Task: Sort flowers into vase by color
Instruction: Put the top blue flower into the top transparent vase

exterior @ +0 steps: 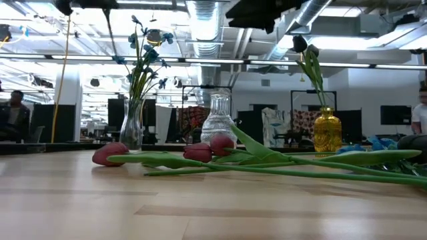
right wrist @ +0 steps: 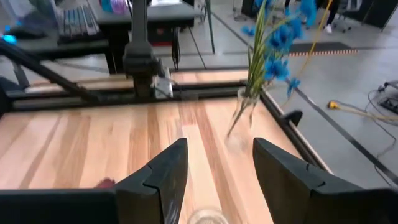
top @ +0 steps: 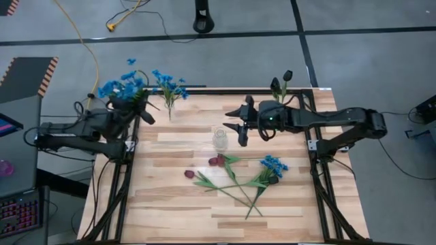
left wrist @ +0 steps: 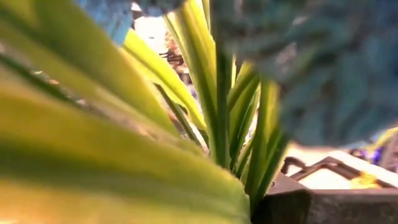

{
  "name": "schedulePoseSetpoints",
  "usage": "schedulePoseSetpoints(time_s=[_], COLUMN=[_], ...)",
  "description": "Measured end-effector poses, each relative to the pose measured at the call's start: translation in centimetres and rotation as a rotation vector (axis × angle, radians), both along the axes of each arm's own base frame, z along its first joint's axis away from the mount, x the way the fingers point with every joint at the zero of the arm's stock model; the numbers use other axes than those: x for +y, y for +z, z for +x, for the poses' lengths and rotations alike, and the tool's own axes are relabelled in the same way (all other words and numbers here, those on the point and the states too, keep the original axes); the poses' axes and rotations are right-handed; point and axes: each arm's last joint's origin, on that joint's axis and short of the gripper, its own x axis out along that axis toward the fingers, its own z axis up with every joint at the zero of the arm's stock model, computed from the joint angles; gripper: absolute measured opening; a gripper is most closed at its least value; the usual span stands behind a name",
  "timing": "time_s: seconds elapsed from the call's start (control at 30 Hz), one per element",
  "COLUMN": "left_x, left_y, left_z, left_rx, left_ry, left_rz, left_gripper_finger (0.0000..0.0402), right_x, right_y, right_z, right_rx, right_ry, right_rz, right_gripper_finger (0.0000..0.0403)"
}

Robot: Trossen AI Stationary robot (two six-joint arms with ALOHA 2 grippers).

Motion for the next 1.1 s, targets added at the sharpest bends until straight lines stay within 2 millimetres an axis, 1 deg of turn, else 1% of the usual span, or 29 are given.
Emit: schedulePoseSetpoints(time_s=[0.17, 0.43, 0.53, 0.7, 0.8, 0.97, 1.1], left_x=[0.2, 1.7, 2.3, 3.3, 3.8, 4.8, 5.5], left_y=[-0.8, -4.2, -5.1, -6.4, -6.9, -7.8, -8.3], left_z=[-0.1, 0.6, 0.9, 0.9, 0.9, 1.3, 1.8], left_rx=[0.022, -0.025, -0.082, -0.112, -0.123, -0.152, -0.142], left_ry=[0.103, 0.212, 0.203, 0.223, 0.241, 0.215, 0.217], left_rz=[-0.024, -0.070, -0.068, -0.041, -0.044, -0.040, -0.041], left_gripper_finger=[0.0019, 0.0019, 0.0019, 0.0019, 0.0019, 0.0019, 0.0019], right_x=[0.0, 0.0, 0.0, 0.0, 0.0, 0.0, 0.0], right_y=[-0.4, -0.7, -0.7, -0.7, -0.7, -0.7, -0.7], right_z=[0.3, 0.6, 0.6, 0.6, 0.6, 0.6, 0.6], right_rx=[0.016, 0.021, 0.023, 0.023, 0.022, 0.021, 0.021], right_ry=[0.000, 0.001, 0.001, 0.001, 0.001, 0.001, 0.001], right_rz=[0.002, 0.003, 0.002, 0.002, 0.002, 0.002, 0.002], right_gripper_finger=[0.0207, 0.0207, 0.0207, 0.0207, 0.0207, 0.0207, 0.0207])
